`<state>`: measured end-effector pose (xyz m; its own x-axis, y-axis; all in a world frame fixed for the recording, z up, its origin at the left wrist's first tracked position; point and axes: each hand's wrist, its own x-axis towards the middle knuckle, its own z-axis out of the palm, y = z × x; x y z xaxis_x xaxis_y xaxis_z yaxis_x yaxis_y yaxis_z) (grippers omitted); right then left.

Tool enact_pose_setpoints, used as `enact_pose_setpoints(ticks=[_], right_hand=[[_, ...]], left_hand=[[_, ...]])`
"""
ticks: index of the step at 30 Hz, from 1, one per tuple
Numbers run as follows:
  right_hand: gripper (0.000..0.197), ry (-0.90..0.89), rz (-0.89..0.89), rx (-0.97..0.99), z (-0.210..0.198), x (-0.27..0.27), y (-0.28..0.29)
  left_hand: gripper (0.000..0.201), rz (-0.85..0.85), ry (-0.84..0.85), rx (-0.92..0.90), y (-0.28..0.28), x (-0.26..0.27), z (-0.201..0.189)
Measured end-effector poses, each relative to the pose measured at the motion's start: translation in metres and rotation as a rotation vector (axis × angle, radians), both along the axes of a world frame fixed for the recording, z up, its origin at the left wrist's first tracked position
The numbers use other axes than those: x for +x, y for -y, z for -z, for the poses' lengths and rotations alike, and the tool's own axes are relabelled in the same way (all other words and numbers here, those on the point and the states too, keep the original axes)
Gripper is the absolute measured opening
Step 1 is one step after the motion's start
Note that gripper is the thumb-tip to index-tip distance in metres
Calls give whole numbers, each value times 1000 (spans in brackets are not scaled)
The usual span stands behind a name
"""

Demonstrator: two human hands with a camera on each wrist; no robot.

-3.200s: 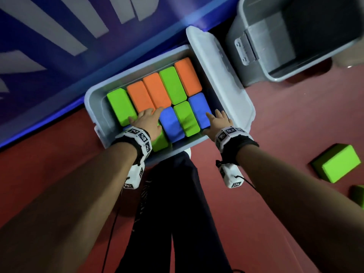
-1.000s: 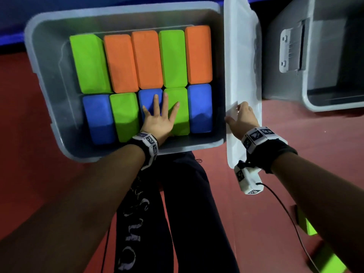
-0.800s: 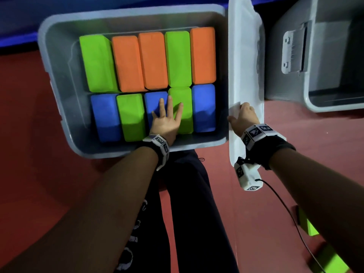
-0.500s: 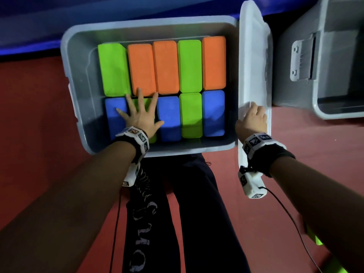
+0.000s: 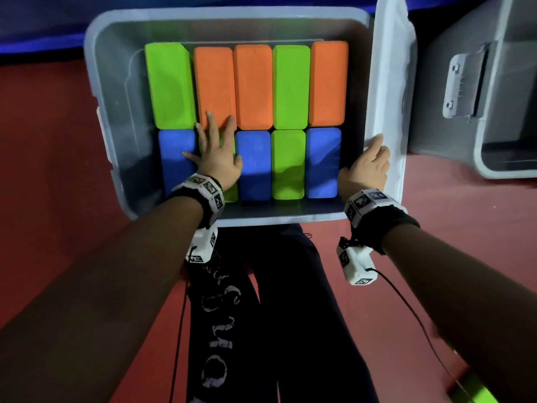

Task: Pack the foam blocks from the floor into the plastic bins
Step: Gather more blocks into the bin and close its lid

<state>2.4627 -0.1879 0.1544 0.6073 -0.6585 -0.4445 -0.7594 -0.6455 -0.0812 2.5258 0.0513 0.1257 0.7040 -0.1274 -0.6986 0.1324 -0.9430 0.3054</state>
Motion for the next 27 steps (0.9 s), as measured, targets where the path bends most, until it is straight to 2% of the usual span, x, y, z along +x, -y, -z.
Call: enact_pose_setpoints(ticks=[3, 5, 7, 12, 15, 19, 21, 27], right_hand=[[67, 11, 53, 83, -4, 2, 11], [65, -56, 63, 121, -6, 5, 20], [65, -124, 58, 130, -7, 7, 27], [66, -157, -10, 90, -4, 6, 26], [70, -162, -9, 75, -7, 5, 22], [56, -148, 19, 94, -17, 8, 22], [52, -143, 21, 121, -28, 8, 19], [52, -155, 28, 195, -68, -17, 5]], left_hand=[[82, -41, 86, 25, -8, -2, -4], [84, -38, 134, 167, -15, -7, -2], [81, -74, 84, 271, -21, -9, 2], [67, 28, -46, 176, -32, -2, 10], [65, 17, -58, 177, -28, -1, 8], [70, 68, -114, 179, -30, 4, 0], [71, 96, -116, 181, -33, 1, -7], [68, 14, -55, 164, -36, -13, -43]])
